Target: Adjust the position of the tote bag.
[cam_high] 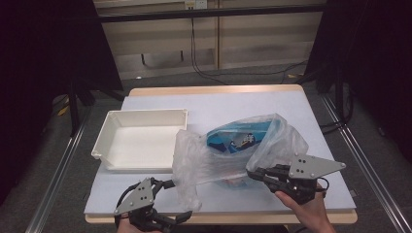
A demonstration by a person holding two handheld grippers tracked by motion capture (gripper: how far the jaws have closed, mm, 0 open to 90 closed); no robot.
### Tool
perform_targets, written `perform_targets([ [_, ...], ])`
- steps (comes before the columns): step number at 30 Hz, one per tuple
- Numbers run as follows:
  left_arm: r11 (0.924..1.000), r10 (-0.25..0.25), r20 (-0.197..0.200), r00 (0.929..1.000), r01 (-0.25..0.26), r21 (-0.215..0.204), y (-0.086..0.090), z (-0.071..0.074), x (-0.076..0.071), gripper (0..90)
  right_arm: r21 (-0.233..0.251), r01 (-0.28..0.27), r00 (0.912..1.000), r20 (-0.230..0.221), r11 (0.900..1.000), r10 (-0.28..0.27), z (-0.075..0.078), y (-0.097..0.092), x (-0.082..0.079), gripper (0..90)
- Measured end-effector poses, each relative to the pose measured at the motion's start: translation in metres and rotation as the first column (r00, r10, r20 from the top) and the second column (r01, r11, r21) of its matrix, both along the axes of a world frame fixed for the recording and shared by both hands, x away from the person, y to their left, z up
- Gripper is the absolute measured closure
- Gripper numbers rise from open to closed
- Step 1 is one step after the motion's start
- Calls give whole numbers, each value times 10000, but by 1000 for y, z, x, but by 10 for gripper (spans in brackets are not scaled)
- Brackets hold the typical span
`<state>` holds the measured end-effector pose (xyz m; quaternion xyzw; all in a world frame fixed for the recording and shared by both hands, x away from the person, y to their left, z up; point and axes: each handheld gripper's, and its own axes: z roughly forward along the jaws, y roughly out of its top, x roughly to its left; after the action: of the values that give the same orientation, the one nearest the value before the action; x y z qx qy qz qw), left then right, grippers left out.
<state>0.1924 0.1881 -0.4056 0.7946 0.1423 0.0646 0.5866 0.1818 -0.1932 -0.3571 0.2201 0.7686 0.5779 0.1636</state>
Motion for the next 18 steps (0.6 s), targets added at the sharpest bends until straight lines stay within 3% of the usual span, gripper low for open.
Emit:
perform_targets([
  [4, 9999, -15, 97, 10000, 16, -143, 1, 5, 4, 474, 14, -5, 10000, 16, 10000, 5, 1, -2, -1, 883],
  [7, 9994, -39, 147, 9999, 44, -329, 3, 12, 7, 614, 60, 91, 9999, 52, 9999, -91, 2, -5, -2, 883],
  [11, 9998, -110, 58, 9999, 111, -184, 6, 15, 9, 765, 114, 126, 9999, 104, 9999, -127, 4, -8, -2, 883],
  [15, 9992, -329, -73, 9994, 327, -238, 6, 16, 11, 882, 134, 166, 9997, 169, 9998, -168, 6, -9, -2, 883],
  [18, 9993, -292, -128, 9995, 289, -234, 7, 19, 13, 900, 157, 135, 9997, 193, 9998, -138, 7, -10, -1, 883],
])
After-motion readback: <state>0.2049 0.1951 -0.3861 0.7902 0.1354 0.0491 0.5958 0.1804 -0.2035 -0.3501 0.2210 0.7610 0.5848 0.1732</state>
